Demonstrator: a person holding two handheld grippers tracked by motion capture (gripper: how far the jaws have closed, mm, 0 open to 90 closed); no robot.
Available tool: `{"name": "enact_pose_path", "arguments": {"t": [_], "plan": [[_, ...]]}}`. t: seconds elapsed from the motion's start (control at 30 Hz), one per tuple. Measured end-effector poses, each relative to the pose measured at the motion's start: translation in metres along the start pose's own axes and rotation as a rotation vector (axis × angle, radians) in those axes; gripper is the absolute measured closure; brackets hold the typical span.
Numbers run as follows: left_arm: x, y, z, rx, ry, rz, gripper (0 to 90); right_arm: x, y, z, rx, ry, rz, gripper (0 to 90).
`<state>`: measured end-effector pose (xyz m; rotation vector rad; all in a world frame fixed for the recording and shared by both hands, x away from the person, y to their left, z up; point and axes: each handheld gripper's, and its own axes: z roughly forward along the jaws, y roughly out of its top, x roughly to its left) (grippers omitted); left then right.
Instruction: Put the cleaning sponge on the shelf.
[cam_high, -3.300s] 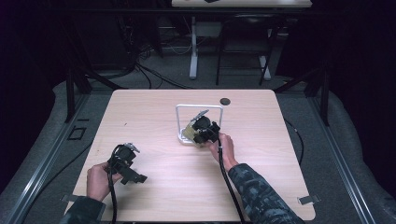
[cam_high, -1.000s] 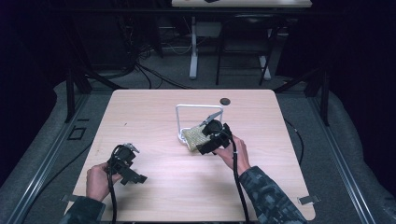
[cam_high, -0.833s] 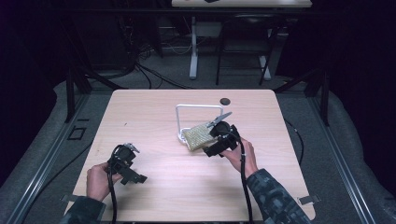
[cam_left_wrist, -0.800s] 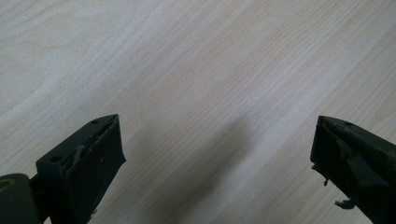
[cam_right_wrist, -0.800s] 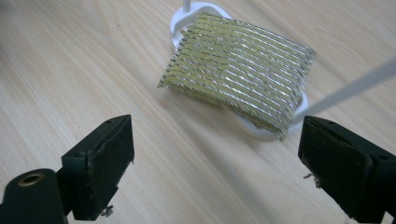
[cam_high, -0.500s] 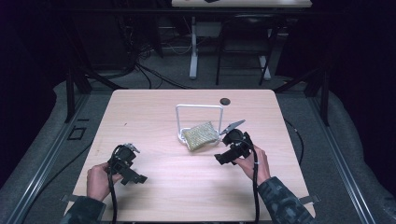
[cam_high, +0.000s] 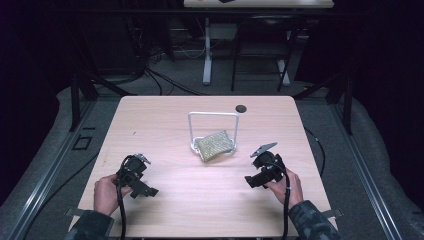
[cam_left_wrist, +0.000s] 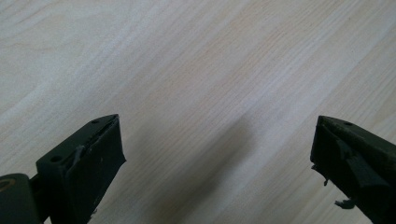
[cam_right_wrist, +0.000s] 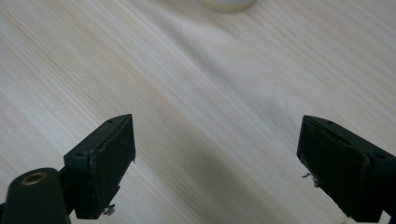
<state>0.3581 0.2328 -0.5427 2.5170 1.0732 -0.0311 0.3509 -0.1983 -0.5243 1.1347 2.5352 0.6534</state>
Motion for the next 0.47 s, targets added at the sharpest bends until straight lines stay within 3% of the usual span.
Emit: {"name": "enact_pose_path", "arguments": {"t": [0.27, 0.47], "plan": [[0.0006, -0.0001, -0.0005, 0.0, 0.002, 0.005, 2.7, -0.009, -0.0059, 0.0075, 0.046, -0.013, 0.036, 6.6], [0.0014, -0.0003, -0.0009, 0.001, -0.001, 0.007, 2.7, -0.0099, -0.0057, 0.0083, 0.06, -0.027, 0.027, 5.5]]}}
